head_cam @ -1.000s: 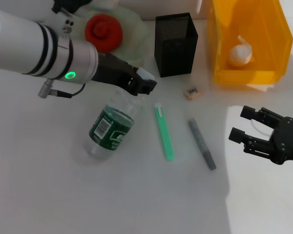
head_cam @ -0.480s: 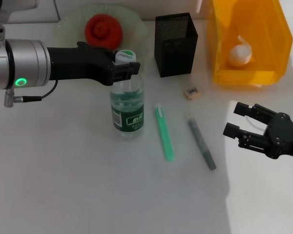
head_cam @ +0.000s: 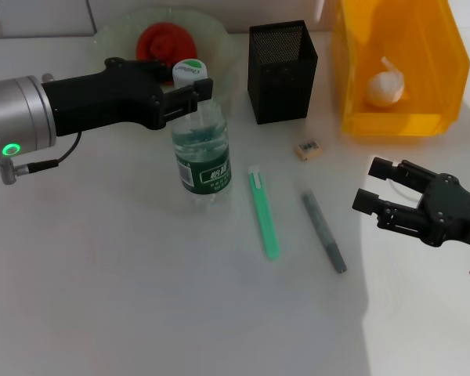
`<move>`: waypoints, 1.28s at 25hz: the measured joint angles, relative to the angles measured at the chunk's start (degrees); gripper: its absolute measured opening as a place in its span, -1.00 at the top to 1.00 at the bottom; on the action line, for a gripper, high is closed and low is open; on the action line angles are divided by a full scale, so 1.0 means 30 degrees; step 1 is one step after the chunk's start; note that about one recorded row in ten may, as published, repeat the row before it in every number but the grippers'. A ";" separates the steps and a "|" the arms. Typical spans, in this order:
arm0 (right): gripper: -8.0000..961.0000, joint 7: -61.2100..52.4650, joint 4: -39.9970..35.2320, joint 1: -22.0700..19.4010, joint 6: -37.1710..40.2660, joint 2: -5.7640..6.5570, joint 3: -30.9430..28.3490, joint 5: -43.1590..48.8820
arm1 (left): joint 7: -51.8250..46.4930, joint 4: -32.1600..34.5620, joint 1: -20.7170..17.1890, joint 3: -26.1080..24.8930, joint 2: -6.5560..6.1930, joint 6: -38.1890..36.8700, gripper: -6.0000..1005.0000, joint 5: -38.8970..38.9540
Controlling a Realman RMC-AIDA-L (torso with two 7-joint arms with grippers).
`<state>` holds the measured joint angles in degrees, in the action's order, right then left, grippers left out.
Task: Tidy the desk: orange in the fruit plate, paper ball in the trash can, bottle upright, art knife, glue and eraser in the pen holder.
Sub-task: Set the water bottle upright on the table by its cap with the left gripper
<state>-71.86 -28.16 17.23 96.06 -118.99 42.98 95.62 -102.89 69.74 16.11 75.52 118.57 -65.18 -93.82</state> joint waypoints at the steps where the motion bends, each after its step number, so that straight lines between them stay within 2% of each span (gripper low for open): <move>1: -0.76 -0.0001 0.0037 0.0013 0.0000 -0.0008 -0.0011 0.0000 | 0.0930 -0.0706 -0.0003 -0.0177 0.0000 -0.0029 0.12 0.0741; 5: -0.76 -0.0006 0.0367 0.0205 0.0000 -0.0026 -0.0089 0.0001 | 0.4249 -0.3247 -0.0001 -0.0695 0.0011 -0.0097 0.12 0.3553; 8: -0.76 -0.0006 0.0467 0.0278 0.0001 -0.0031 -0.0114 0.0002 | 0.7127 -0.5756 0.0087 -0.1310 -0.0008 -0.0455 0.12 0.6043; 9: -0.76 -0.0006 0.0468 0.0284 0.0000 -0.0032 -0.0117 0.0002 | 0.8704 -0.7337 0.0243 -0.2003 -0.0022 -0.1179 0.12 0.7132; 10: -0.76 -0.0005 0.0471 0.0292 -0.0001 -0.0035 -0.0119 0.0002 | 0.8704 -0.7337 0.0243 -0.2003 -0.0022 -0.1179 0.12 0.7132; 13: -0.76 0.0048 0.0490 0.0339 -0.0039 -0.0035 -0.0120 0.0002 | 1.1156 -0.9693 0.0575 -0.3162 -0.0032 -0.2617 0.11 0.8316; 14: -0.76 0.0081 0.0501 0.0396 -0.0065 -0.0036 -0.0114 0.0002 | 1.3404 -1.1509 0.0892 -0.3920 -0.0031 -0.3709 0.11 0.9096; 16: -0.76 0.0087 0.0504 0.0428 -0.0069 -0.0036 -0.0085 0.0000 | 1.4256 -1.2091 0.0998 -0.4146 -0.0023 -0.4039 0.11 0.9362; 19: -0.76 0.0111 0.0585 0.0525 -0.0076 -0.0035 0.0011 -0.0046 | 1.7971 -1.5090 0.1525 -0.4820 0.0024 -0.5039 0.11 1.0976; 24: -0.76 0.0189 0.0958 0.0807 -0.0087 -0.0051 0.0050 -0.0042 | 2.0206 -1.6634 0.1957 -0.4833 0.0105 -0.5166 0.11 1.1754; 32: -0.76 0.0283 0.1188 0.0826 -0.0085 -0.0092 0.0058 -0.0028 | 2.1767 -1.7881 0.2594 -0.4794 0.0182 -0.5158 0.12 1.2387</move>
<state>-71.01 -24.59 19.71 95.81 -119.26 43.15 95.54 -37.58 16.09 23.89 61.13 119.12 -80.65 -56.66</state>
